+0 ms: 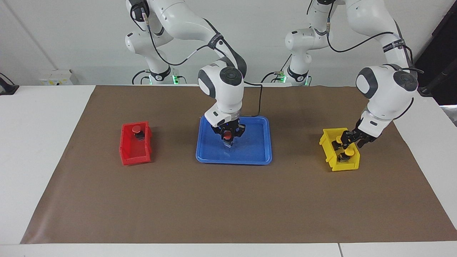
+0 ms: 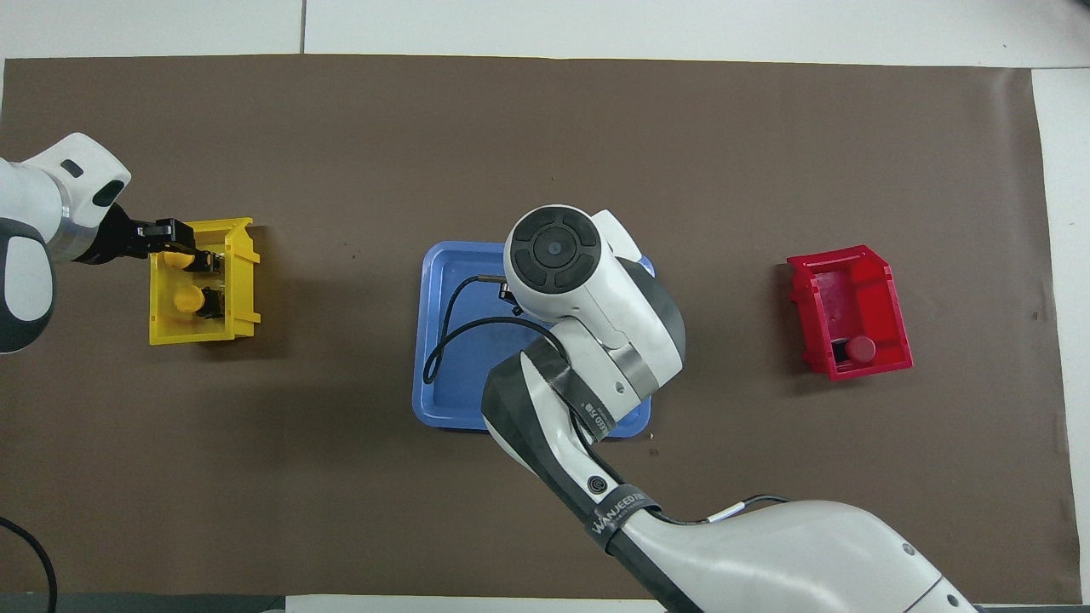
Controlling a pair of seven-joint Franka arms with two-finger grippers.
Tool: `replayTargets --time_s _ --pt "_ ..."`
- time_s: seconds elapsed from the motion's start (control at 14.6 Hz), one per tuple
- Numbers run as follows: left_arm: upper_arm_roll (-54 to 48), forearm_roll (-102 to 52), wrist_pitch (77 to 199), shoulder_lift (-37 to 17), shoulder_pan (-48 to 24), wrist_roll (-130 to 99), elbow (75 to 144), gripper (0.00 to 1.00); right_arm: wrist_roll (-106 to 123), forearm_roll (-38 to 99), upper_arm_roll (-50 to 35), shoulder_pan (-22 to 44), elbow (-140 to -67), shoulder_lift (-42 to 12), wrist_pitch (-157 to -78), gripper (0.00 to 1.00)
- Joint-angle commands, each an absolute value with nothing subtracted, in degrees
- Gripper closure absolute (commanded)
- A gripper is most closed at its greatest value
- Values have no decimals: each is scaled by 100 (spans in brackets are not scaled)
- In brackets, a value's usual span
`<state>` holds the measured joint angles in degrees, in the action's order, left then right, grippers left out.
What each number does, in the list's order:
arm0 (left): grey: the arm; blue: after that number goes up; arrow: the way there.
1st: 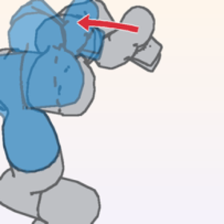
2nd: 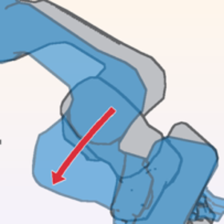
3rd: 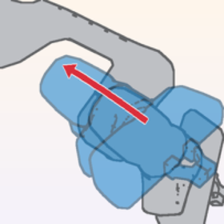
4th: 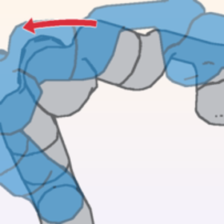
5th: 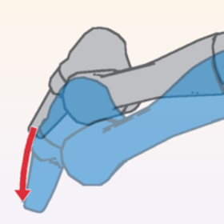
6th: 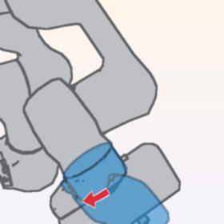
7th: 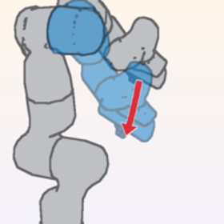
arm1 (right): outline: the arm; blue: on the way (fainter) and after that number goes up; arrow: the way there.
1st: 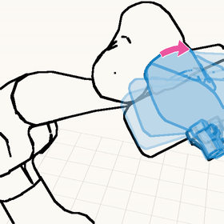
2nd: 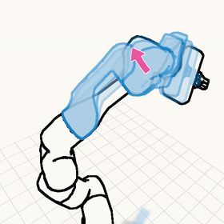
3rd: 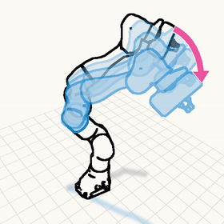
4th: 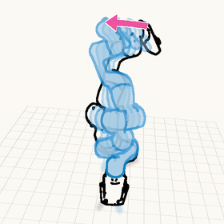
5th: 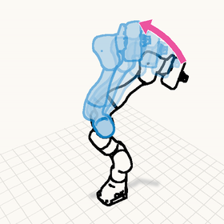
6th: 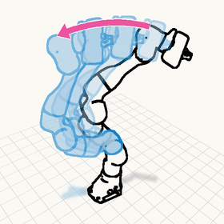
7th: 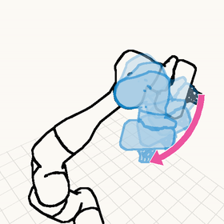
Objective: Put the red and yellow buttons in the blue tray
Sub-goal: 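Place the red button in the blue tray while the left gripper reaches yellow holder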
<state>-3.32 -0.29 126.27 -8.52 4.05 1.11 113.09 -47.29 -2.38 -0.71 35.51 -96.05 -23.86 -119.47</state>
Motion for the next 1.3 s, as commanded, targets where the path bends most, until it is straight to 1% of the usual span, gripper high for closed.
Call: replayTargets --time_s 0.0,0.07,0.21,0.34,0.48,0.55,0.69,0.75,0.89,1.03,1.1,1.17,1.24 --pt "-352 -35 12937 -993 466 -35 11382 35 -4983 -422 -53 3630 -9746 -2460 -12321 62" --pt "-352 -35 13007 -1028 466 -35 11382 35 -5018 -422 -53 3630 -9808 -2470 -12409 61" --pt "-352 -35 13069 -1099 475 -35 11382 35 -5019 -431 -44 3621 -9844 -2470 -12401 34" --pt "-352 -35 13122 -1107 475 -35 11426 35 -5010 -536 -35 3621 -9687 -2452 -12183 20" --pt "-352 -35 13157 -1107 431 -61 11461 35 -4940 -580 8 3472 -9056 -2409 -11527 18" --pt "-352 -35 13157 -1107 431 -62 11461 35 -4705 -589 9 3254 -8879 -2312 -11174 18" --pt "-352 -35 13157 -1107 431 -62 11470 35 -3854 -554 9 2692 -9078 -1699 -10830 18" --pt "-352 -35 13166 -1107 431 -62 11496 35 -3406 -545 0 2376 -9392 -1287 -10576 18" --pt "-352 -35 13297 -1116 413 -62 11575 35 -2412 -475 0 1883 -10498 -347 -10625 18" --pt "-352 -35 13429 -1107 413 -62 11680 35 -1482 -475 0 1321 -11814 628 -11176 18" --pt "-352 -35 13430 -1099 422 -62 11698 37 -772 -449 9 962 -12483 1077 -11528 18" --pt "-352 -35 13421 -1099 422 -62 11698 48 -77 -318 17 584 -13037 1403 -11888 17" --pt "-352 -35 13386 -1099 431 -79 11690 68 434 -142 26 284 -13426 1563 -12187 17"
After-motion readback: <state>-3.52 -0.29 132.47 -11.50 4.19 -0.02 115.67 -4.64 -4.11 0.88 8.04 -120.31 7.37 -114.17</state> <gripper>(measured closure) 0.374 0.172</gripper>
